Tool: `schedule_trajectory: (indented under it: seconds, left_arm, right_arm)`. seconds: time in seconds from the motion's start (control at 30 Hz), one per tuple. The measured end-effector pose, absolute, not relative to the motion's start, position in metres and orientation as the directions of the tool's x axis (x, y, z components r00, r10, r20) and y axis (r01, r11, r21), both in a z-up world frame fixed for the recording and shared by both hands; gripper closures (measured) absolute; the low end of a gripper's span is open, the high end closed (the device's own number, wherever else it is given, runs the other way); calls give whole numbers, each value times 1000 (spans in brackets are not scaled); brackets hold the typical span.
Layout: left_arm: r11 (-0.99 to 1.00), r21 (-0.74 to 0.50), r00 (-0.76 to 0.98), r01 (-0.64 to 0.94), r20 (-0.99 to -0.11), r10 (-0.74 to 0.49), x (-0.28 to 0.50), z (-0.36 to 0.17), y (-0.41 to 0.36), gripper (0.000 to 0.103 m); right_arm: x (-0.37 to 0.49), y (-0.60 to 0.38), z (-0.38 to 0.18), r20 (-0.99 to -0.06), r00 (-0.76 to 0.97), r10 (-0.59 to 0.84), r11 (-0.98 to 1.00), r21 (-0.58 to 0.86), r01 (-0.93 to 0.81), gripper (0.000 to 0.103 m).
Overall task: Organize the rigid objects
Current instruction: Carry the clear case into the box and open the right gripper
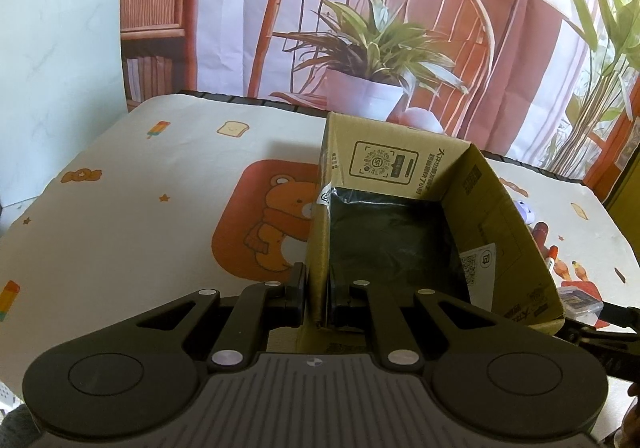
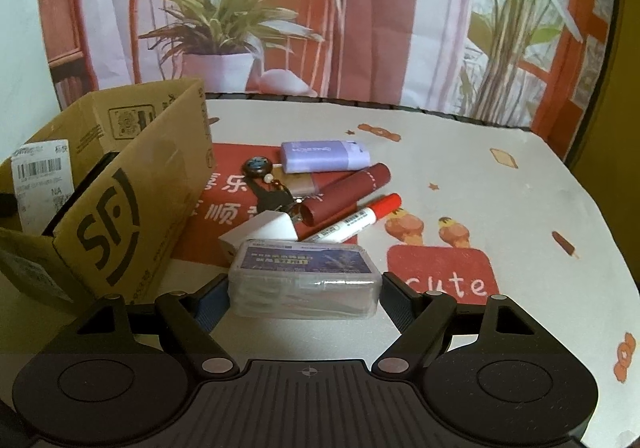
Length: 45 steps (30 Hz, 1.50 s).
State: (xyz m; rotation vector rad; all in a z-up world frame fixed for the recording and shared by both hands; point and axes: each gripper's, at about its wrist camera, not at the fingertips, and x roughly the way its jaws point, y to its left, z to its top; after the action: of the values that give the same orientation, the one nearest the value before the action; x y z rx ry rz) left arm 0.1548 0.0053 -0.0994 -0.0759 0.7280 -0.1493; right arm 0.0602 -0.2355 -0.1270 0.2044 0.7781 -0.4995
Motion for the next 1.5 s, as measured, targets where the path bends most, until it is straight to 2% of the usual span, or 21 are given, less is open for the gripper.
schedule_trajectory:
  seconds: [0.27,0.47,0.6,0.8,1.0,1.23,1.5]
  left_arm:
    - [986,-126,737,107,-656,-164,155,-99,6,91]
    - [987,-122,741,105,-653,-160,154,-100,4,91]
    - [987,-117,743,106,-650,-157,153,-100,4,91]
    - [987,-121,743,108,-650,-161,154,-101,5,91]
    - [986,-125,743,111,-648,-166,153,-101,6,91]
    - [985,-127,746,114,-645,-170,153,-101,5,90]
    - [985,-127,745,113,-646,-169,153,-101,5,90]
  right_arm:
    - [65,-252,-64,-631,688,-358,843,98,528,27]
    - [115,-239,-30,-588,778,-222,929,114,351,27]
    - [169,-220,-40,-644,756,-113,974,78,212,27]
    - [228,-196,-68,-747,664,-35,978,111,176,27]
    - [254,-178,-94,-820,569,-66,980,55,193,27]
    - [271,-179,-107,-852,514,-99,981,4,196,26]
    - [274,-177,-108,-863,502,-48,988,34,153,9]
